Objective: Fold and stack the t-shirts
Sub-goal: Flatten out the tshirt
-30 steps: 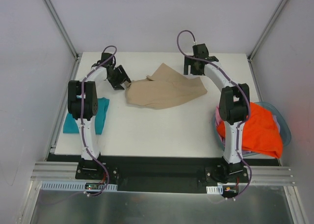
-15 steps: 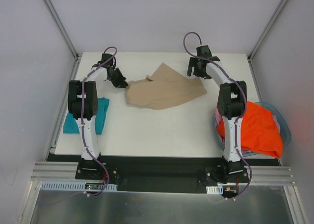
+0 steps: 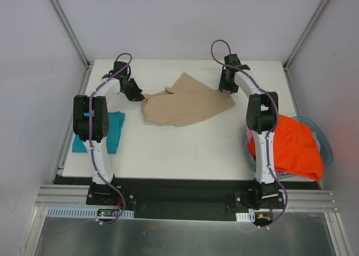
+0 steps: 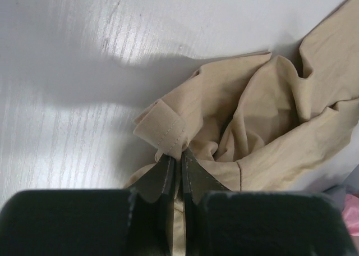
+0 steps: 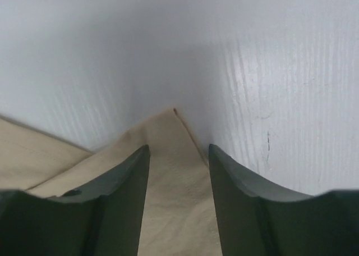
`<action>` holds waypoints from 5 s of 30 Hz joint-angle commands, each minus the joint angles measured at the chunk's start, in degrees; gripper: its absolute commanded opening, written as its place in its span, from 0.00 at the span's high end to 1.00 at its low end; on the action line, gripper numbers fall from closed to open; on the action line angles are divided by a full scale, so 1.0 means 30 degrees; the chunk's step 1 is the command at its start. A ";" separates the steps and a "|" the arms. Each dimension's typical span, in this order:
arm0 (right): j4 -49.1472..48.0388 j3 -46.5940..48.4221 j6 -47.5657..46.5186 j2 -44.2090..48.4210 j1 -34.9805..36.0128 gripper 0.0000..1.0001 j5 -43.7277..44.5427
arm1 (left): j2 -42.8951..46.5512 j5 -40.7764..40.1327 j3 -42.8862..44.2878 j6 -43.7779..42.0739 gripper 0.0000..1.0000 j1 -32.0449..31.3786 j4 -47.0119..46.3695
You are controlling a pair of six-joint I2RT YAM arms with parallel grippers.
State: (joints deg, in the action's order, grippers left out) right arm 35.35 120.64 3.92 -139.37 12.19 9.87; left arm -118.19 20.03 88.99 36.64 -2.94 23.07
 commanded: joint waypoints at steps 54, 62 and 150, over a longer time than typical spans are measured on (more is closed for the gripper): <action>-0.3493 -0.6877 -0.2480 2.0716 -0.0778 0.99 -0.0009 | 1.3293 -0.8897 0.2791 -0.5035 0.99 -0.2302 -0.1713; -0.3203 -0.1375 -0.0873 0.7750 -0.3150 0.81 -0.1614 | -0.0555 -0.6272 1.3044 -0.5768 0.15 -0.1950 -0.0458; 0.1223 -0.1746 -0.0574 0.4146 -0.4092 0.03 -0.8329 | 1.0800 -0.4190 -0.9209 -0.0528 0.01 -0.1949 0.1363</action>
State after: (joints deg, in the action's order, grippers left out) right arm 37.56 112.95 6.76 -133.47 -3.20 -13.34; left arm -92.03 3.90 67.18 32.56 -8.91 24.86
